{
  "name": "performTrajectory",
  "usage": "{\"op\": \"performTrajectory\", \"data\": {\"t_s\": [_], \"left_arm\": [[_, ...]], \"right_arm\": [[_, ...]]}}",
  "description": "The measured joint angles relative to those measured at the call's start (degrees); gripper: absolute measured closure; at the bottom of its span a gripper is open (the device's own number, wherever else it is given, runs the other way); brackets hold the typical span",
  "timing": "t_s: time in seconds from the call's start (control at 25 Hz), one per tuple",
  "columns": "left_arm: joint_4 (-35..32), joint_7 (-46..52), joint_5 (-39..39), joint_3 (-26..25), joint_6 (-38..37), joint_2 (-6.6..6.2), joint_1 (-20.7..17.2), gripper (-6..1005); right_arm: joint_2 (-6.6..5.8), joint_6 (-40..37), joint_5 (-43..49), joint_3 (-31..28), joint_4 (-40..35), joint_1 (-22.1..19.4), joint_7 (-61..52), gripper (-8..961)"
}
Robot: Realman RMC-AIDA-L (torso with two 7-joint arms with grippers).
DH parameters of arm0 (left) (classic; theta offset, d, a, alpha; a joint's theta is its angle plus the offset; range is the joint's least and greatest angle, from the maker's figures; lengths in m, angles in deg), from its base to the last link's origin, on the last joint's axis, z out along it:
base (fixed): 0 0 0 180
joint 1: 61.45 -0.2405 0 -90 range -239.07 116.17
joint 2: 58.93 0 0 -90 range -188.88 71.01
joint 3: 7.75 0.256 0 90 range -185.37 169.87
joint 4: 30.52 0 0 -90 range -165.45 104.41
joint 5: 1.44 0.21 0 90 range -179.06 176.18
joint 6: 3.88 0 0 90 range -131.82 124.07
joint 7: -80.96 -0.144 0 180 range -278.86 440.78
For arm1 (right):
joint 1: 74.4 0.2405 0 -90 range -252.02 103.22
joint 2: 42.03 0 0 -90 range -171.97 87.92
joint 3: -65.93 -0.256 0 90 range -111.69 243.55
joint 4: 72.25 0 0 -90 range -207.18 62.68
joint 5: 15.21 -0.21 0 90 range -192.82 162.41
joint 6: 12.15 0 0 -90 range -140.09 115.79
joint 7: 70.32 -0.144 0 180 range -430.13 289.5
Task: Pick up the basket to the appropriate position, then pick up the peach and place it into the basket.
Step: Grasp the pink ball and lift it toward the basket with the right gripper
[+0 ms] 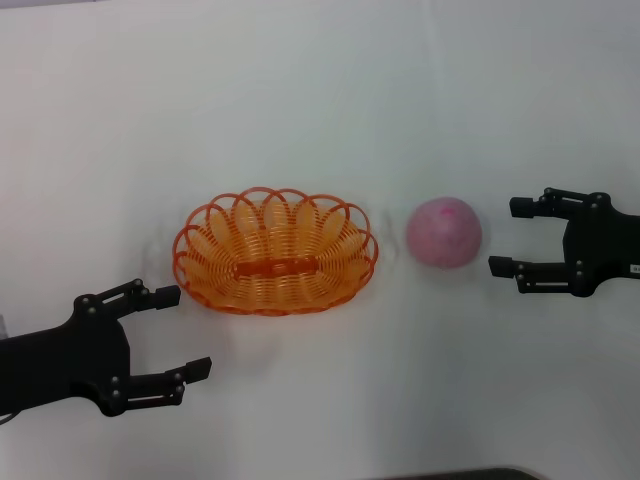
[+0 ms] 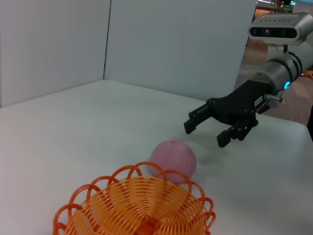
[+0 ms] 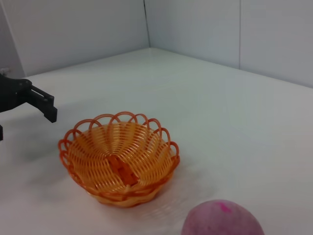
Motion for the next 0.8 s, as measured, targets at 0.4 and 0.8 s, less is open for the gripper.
{"op": "performTrajectory", "data": {"t_s": [0.4, 0.8], "left_arm": [[0.23, 0.03, 0.06, -0.66, -0.51, 0.01, -0.20, 112], [0.23, -0.97, -0.24, -1.12, -0.58, 0.01, -0.37, 111]], "right_arm": [[-1.41, -6.75, 0.05, 0.44, -3.76, 1.02, -16.02, 83], [-2.28, -11.42, 1.10, 3.48, -15.22, 3.72, -41.74, 83]]}}
